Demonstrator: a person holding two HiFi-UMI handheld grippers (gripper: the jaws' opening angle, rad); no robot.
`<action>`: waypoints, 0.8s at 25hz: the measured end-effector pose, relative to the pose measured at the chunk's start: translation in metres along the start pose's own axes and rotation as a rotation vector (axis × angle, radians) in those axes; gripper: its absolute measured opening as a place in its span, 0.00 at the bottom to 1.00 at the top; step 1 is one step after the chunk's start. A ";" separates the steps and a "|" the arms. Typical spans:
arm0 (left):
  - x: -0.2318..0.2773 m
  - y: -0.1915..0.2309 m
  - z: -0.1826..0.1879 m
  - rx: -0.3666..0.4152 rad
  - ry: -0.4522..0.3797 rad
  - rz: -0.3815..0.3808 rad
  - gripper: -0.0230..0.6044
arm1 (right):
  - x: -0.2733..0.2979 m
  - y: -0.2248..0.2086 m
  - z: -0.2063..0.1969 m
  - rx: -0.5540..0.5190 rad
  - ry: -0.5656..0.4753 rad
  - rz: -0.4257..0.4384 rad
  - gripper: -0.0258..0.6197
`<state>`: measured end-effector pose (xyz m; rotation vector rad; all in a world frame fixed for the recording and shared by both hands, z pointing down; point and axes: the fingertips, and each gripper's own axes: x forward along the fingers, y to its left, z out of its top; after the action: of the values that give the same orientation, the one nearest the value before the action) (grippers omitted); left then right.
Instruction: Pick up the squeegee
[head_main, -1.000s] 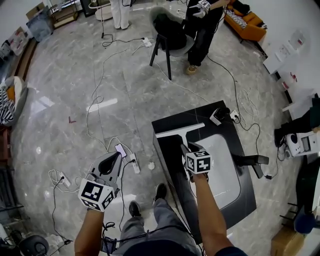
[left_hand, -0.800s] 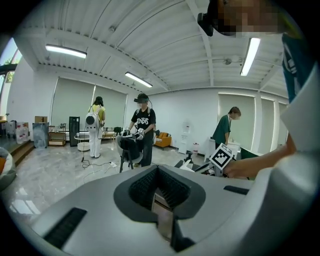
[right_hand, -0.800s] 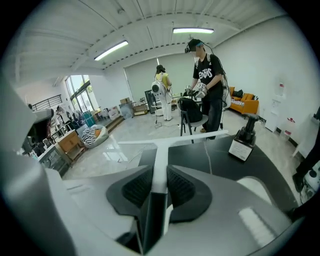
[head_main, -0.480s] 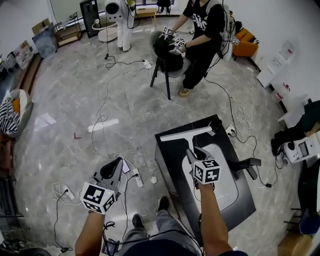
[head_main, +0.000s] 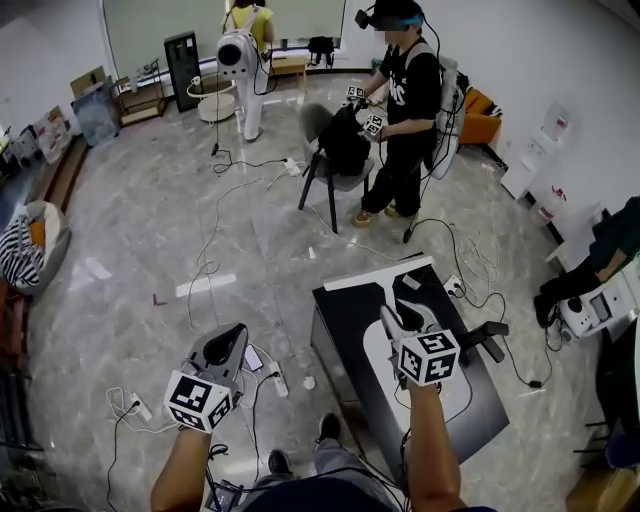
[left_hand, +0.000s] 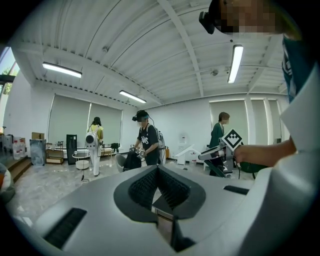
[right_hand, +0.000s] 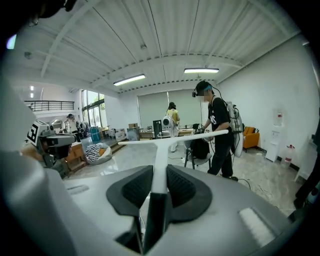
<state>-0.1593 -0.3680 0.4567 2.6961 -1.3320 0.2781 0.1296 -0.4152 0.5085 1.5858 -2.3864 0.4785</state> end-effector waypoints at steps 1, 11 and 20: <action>-0.006 0.000 0.004 0.003 -0.007 -0.001 0.04 | -0.007 0.006 0.007 -0.008 -0.012 0.002 0.19; -0.054 -0.002 0.036 0.044 -0.076 -0.009 0.04 | -0.071 0.058 0.062 -0.085 -0.116 0.011 0.19; -0.088 -0.007 0.061 0.065 -0.130 0.000 0.04 | -0.128 0.097 0.103 -0.156 -0.227 0.016 0.19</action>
<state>-0.1998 -0.3075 0.3777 2.8116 -1.3795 0.1504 0.0877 -0.3131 0.3532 1.6283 -2.5291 0.1148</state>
